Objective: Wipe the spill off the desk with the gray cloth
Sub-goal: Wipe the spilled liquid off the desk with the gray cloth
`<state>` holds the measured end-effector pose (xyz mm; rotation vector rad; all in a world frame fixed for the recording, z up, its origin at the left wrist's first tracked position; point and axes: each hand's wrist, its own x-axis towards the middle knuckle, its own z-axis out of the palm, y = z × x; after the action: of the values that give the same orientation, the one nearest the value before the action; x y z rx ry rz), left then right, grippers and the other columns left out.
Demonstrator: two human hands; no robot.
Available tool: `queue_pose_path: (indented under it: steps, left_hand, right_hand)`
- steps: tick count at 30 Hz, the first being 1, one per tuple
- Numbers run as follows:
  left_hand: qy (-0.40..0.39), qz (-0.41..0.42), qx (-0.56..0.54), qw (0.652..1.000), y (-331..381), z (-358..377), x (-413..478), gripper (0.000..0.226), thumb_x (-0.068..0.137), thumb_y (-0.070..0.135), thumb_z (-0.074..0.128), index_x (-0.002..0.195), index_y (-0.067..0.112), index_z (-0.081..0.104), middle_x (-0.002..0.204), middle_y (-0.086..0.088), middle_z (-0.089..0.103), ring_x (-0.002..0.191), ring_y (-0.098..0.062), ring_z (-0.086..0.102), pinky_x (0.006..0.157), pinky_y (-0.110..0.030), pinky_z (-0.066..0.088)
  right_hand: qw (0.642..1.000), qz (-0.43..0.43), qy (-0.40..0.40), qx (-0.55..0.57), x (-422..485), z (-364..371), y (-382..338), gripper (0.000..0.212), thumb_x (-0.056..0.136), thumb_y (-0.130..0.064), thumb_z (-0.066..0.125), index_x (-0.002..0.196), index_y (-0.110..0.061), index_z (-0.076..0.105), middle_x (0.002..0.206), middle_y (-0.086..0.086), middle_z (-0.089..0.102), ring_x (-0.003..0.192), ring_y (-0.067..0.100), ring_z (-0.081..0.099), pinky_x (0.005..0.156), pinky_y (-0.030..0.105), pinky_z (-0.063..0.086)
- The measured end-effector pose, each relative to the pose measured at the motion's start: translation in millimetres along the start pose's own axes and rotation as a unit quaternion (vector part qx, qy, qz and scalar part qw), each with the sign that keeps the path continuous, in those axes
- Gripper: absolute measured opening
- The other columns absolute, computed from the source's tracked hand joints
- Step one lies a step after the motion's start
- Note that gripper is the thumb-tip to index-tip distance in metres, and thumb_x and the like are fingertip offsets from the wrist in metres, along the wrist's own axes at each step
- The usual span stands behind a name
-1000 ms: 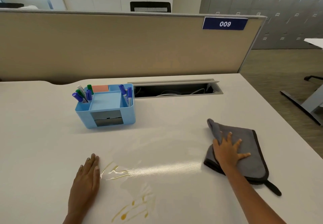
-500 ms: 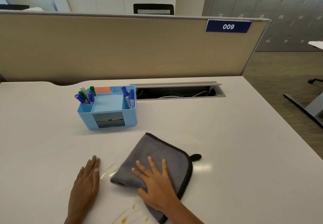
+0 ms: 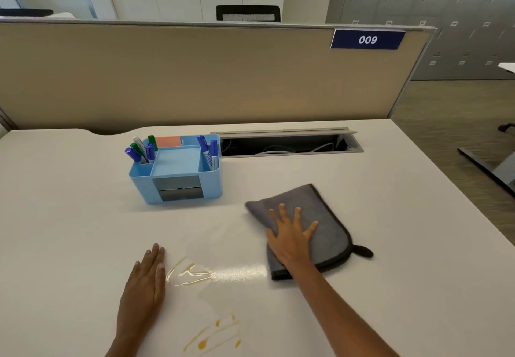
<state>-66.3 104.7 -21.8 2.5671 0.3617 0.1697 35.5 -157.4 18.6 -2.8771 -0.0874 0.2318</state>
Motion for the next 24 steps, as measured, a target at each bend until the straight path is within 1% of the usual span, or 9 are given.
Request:
queue_pose_path:
  steps: [2, 4, 7, 11, 14, 16, 18, 21, 24]
  left_hand:
    - [0.011, -0.010, -0.026, 1.000, 3, -2, 0, 0.076, 0.082, 0.047, 0.004, 0.139, 0.008, 0.034, 0.151, -0.007, 0.032, 0.142, -0.020, 0.027, 0.117, -0.032, 0.014]
    - [0.038, -0.043, -0.074, 0.996, 17, -3, 0, 0.056, 0.094, 0.037, 0.017, 0.140, 0.008, 0.034, 0.152, -0.010, 0.031, 0.143, -0.022, 0.025, 0.118, -0.036, 0.015]
    - [0.091, -0.042, -0.119, 0.988, 58, -4, 5, 0.045, 0.098, 0.021, 0.033, 0.140, 0.006, 0.032, 0.151, -0.015, 0.031, 0.142, -0.028, 0.024, 0.116, -0.039, 0.018]
    - [0.010, 0.090, -0.115, 0.989, 128, 5, -2, 0.074, 0.081, 0.051, 0.024, 0.139, 0.009, 0.035, 0.150, -0.011, 0.034, 0.141, -0.023, 0.028, 0.111, -0.021, 0.014]
    - [-0.103, 0.160, 0.027, 0.981, 153, 39, -19, 0.095, 0.069, 0.069, 0.009, 0.144, 0.012, 0.025, 0.155, -0.015, 0.018, 0.145, -0.025, 0.017, 0.117, -0.028, 0.003]
    - [-0.141, 0.173, 0.150, 0.963, 155, 62, -27, 0.105, 0.070, 0.082, 0.008, 0.137, 0.008, 0.039, 0.146, -0.026, 0.031, 0.136, -0.038, 0.032, 0.113, -0.041, 0.005]
    - [-0.166, 0.161, 0.179, 0.956, 156, 75, -31, 0.109, 0.064, 0.088, 0.009, 0.128, 0.008, 0.048, 0.132, -0.032, 0.050, 0.125, -0.039, 0.035, 0.106, -0.047, 0.003]
    - [-0.188, 0.156, 0.192, 0.950, 157, 81, -26, 0.104, 0.062, 0.086, 0.021, 0.127, 0.009, 0.046, 0.124, -0.031, 0.058, 0.121, -0.037, 0.033, 0.105, -0.050, 0.001]
    - [-0.179, 0.132, 0.200, 0.954, 167, 79, -12, 0.094, 0.052, 0.069, 0.038, 0.124, 0.009, 0.048, 0.120, -0.031, 0.060, 0.118, -0.044, 0.045, 0.110, -0.053, 0.004]
  right_hand:
    - [0.997, -0.063, 0.017, -0.040, -13, 16, -26, 0.063, 0.068, -0.047, 0.025, 0.120, -0.035, 0.058, 0.134, -0.008, 0.056, 0.124, 0.033, 0.052, 0.089, 0.076, 0.030]
    - [0.991, -0.123, -0.017, -0.053, -37, 30, -42, 0.056, 0.063, -0.048, 0.032, 0.108, -0.039, 0.065, 0.119, -0.014, 0.066, 0.109, 0.026, 0.064, 0.094, 0.070, 0.032]
    - [0.970, -0.222, -0.081, -0.048, -74, 34, -44, 0.056, 0.067, -0.054, 0.036, 0.120, -0.042, 0.050, 0.128, -0.019, 0.058, 0.118, 0.020, 0.058, 0.104, 0.053, 0.001]
    - [0.938, -0.323, -0.081, 0.095, -89, 20, 3, 0.054, 0.086, -0.058, 0.034, 0.127, -0.028, 0.052, 0.145, -0.010, 0.042, 0.138, 0.006, 0.022, 0.117, 0.036, -0.007]
    - [0.934, -0.217, 0.053, 0.280, -92, 8, 52, 0.062, 0.078, -0.075, 0.026, 0.111, -0.035, 0.060, 0.122, -0.043, 0.049, 0.122, -0.022, 0.031, 0.107, 0.002, 0.021]
    - [0.938, -0.137, 0.114, 0.297, -88, 2, 85, 0.046, 0.078, -0.073, 0.036, 0.097, -0.043, 0.065, 0.112, -0.054, 0.045, 0.114, -0.029, 0.034, 0.096, -0.006, 0.025]
    - [0.947, -0.078, 0.146, 0.276, -87, -9, 108, 0.021, 0.082, -0.051, 0.048, 0.092, -0.045, 0.066, 0.112, -0.042, 0.051, 0.116, -0.021, 0.038, 0.094, 0.000, 0.030]
    - [0.958, -0.025, 0.171, 0.229, -82, -19, 127, 0.043, 0.081, -0.045, 0.044, 0.109, -0.020, 0.067, 0.119, -0.016, 0.050, 0.121, 0.005, 0.043, 0.101, 0.026, 0.038]
    - [0.965, 0.022, 0.147, 0.216, -75, -22, 134, 0.046, 0.086, -0.045, 0.043, 0.119, -0.017, 0.062, 0.133, -0.005, 0.051, 0.127, 0.014, 0.042, 0.104, 0.031, 0.034]
